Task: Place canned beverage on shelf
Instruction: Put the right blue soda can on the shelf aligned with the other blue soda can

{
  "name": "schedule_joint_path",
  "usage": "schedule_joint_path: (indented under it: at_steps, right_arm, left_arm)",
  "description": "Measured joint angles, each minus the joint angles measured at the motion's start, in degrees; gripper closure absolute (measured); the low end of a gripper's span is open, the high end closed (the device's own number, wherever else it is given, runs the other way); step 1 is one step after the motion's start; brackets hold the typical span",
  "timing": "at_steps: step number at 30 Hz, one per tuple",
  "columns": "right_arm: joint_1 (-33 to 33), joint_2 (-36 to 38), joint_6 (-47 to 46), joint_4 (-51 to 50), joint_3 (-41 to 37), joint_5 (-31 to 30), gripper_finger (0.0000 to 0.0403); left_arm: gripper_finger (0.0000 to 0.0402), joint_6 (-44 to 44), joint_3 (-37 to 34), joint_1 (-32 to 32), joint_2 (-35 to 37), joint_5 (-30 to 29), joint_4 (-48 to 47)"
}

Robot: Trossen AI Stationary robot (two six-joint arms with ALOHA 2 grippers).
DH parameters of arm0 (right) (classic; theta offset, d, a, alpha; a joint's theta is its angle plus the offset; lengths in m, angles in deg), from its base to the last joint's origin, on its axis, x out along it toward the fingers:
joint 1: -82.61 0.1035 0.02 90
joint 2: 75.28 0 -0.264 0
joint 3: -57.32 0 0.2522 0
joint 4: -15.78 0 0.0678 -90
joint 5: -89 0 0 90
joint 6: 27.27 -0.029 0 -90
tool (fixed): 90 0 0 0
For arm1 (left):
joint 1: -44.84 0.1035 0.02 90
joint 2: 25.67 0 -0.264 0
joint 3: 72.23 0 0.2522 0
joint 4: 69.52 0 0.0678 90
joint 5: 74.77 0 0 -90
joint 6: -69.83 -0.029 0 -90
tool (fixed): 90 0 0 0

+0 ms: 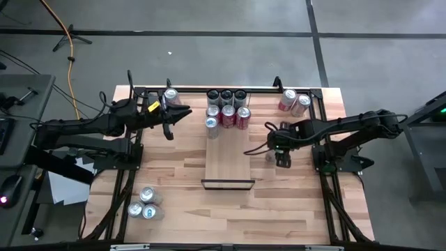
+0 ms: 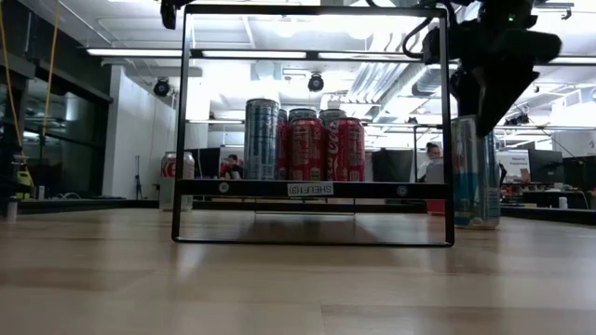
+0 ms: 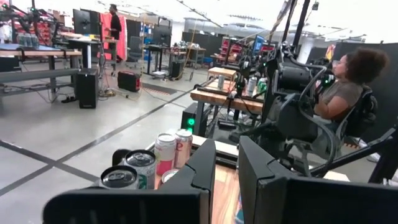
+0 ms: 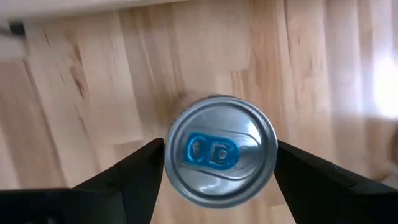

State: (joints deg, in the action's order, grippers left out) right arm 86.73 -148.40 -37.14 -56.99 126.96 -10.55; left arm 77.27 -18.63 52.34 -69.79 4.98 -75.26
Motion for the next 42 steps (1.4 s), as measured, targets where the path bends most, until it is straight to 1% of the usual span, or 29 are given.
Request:
schedule_joint_path:
  at_steps: [6,11,17,22,27,30,33,35,38,42]
  right_arm:
    - [0.00,-0.01,7.67,1.00,0.00,-3.75,0.0128]
    - [0.00,0.01,11.73,2.77,0.00,-3.71,0.0128]
    - [0.00,-0.01,10.62,3.18,-0.26,-3.69,0.0128]
    - [-0.44,-0.53,8.66,1.09,-0.50,-3.37,0.0128]
    - [-1.65,-0.52,9.95,2.60,-0.50,-1.94,0.0129]
    - [-2.79,-1.17,9.97,2.49,-0.44,-0.65,0.0144]
    - [-3.39,-1.58,9.86,3.56,-0.33,-0.47,0.0170]
    - [-3.39,-1.74,9.78,4.52,-0.17,-0.45,0.0172]
    - [-3.39,-2.00,8.82,2.29,2.30,0.33,0.0172]
    - [-3.39,-1.82,5.26,-1.58,9.92,0.62,0.0172]
  left_arm:
    - [0.0385,-0.02,0.00,0.00,-0.02,0.01,-0.75]
    - [0.0385,-0.03,0.00,0.01,-0.01,-0.86,-0.72]
    - [0.0385,-0.04,0.00,0.02,-0.02,-0.89,-0.89]
    - [0.0385,-0.07,0.00,0.02,0.00,-1.02,-1.03]
    - [0.0385,-0.06,0.00,0.00,-0.02,-1.32,-1.20]
    - [0.0385,-0.04,0.00,0.00,-0.02,-1.32,-1.39]
    - [0.0385,-0.02,0.00,0.01,-0.01,-1.32,-1.37]
    - [0.0385,-0.02,0.00,0.02,0.00,-1.32,-1.35]
    - [0.0385,-0.05,0.00,0.00,0.00,-1.32,-1.35]
    - [0.0385,-0.88,0.00,0.01,0.35,-1.32,-1.33]
